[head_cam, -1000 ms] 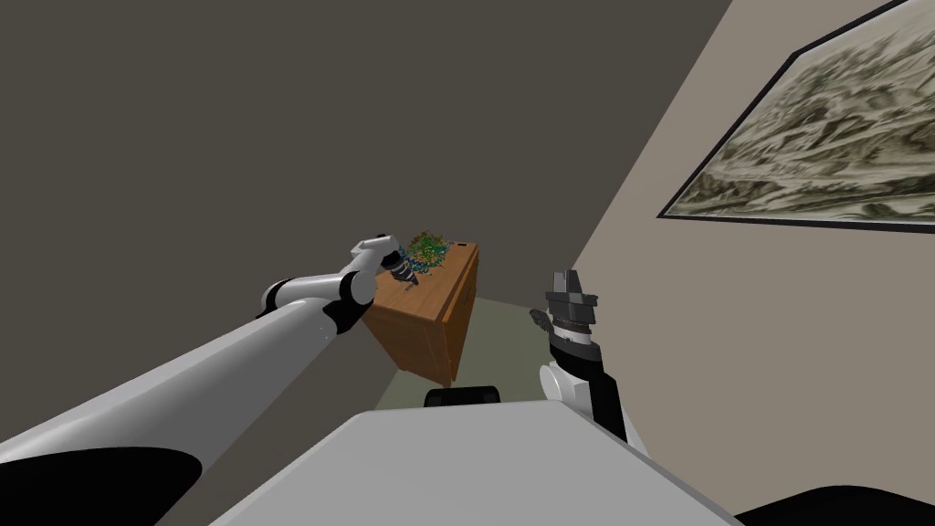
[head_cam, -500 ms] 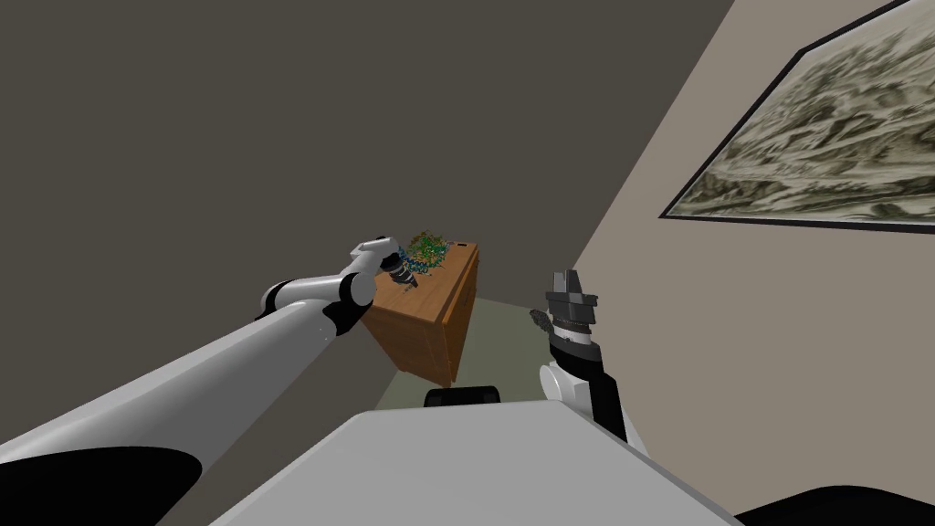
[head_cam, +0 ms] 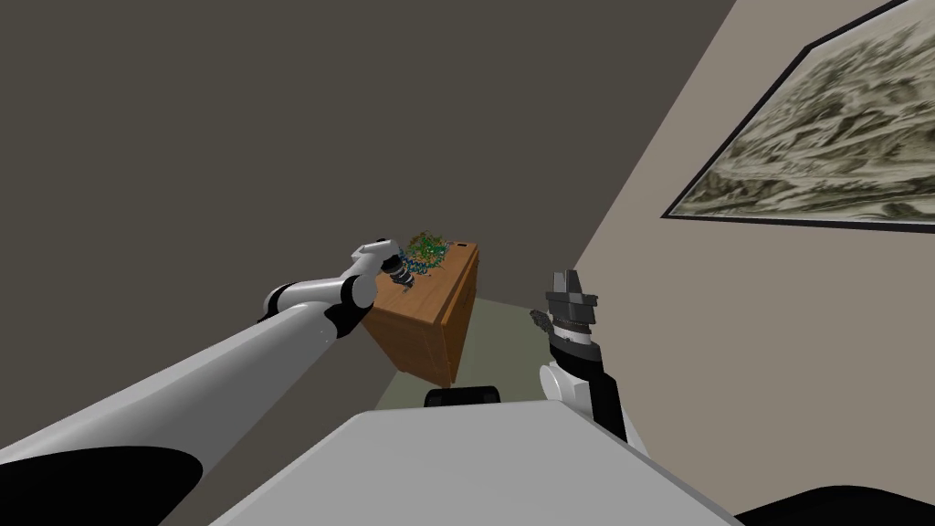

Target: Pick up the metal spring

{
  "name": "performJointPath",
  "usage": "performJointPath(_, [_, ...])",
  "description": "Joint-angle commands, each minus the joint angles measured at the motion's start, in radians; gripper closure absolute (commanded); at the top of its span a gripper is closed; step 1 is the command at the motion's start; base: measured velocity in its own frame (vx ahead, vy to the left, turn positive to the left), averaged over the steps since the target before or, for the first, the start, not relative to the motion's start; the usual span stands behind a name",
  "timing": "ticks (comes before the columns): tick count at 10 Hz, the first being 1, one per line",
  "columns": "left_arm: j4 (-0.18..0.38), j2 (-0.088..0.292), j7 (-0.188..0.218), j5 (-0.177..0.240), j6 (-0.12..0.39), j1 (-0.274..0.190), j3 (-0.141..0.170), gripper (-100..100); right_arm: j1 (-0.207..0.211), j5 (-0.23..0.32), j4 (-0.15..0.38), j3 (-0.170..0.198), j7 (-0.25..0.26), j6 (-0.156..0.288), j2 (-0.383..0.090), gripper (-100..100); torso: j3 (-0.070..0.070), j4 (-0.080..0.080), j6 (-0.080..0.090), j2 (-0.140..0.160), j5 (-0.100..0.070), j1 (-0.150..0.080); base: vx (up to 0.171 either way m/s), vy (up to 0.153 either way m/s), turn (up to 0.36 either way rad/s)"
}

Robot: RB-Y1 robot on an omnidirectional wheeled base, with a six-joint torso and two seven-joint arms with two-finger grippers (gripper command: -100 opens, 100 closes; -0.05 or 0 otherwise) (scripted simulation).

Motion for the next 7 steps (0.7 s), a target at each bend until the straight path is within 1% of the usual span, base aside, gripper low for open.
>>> performJointPath(1, [0.000, 0.000, 0.000, 0.000, 0.000, 0.000, 0.000, 100, 0.000, 0.000, 0.000, 0.000, 0.000, 0.000, 0.000, 0, 0.000, 0.000, 0.000, 0.000, 0.000, 0.000, 0.000, 0.000, 0.000])
performJointPath(2, [0.000, 0.000, 0.000, 0.000, 0.000, 0.000, 0.000, 100, 0.000, 0.000, 0.000, 0.000, 0.000, 0.000, 0.000, 0, 0.000, 0.000, 0.000, 0.000, 0.000, 0.000, 0.000, 0.000, 0.000])
performJointPath(3, [0.000, 0.000, 0.000, 0.000, 0.000, 0.000, 0.000, 0, 0.000, 0.000, 0.000, 0.000, 0.000, 0.000, 0.000, 0, 0.000, 0.000, 0.000, 0.000, 0.000, 0.000, 0.000, 0.000, 0.000])
performJointPath(4, [0.007, 0.008, 0.010, -0.004, 0.025, -0.029, -0.002, 100, 0.000, 0.000, 0.000, 0.000, 0.000, 0.000, 0.000, 0, 0.000, 0.000, 0.000, 0.000, 0.000, 0.000, -0.017, 0.014, -0.022])
performJointPath(5, [0.007, 0.008, 0.010, -0.004, 0.025, -0.029, -0.002, 100, 0.000, 0.000, 0.000, 0.000, 0.000, 0.000, 0.000, 0, 0.001, 0.001, 0.000, 0.001, 0.000, 0.000, -0.020, 0.027, -0.025])
performJointPath(6, [0.014, 0.008, 0.008, -0.004, 0.013, -0.029, -0.002, 100, 0.000, 0.000, 0.000, 0.000, 0.000, 0.000, 0.000, 0, 0.001, 0.000, 0.000, 0.001, 0.000, 0.001, -0.008, 0.012, -0.005])
performJointPath(7, [0.009, 0.007, 0.009, -0.004, 0.019, -0.028, -0.002, 0, 0.000, 0.000, 0.000, 0.000, 0.000, 0.000, 0.000, 0, 0.000, 0.000, 0.000, 0.001, 0.000, 0.001, 0.000, 0.000, 0.000])
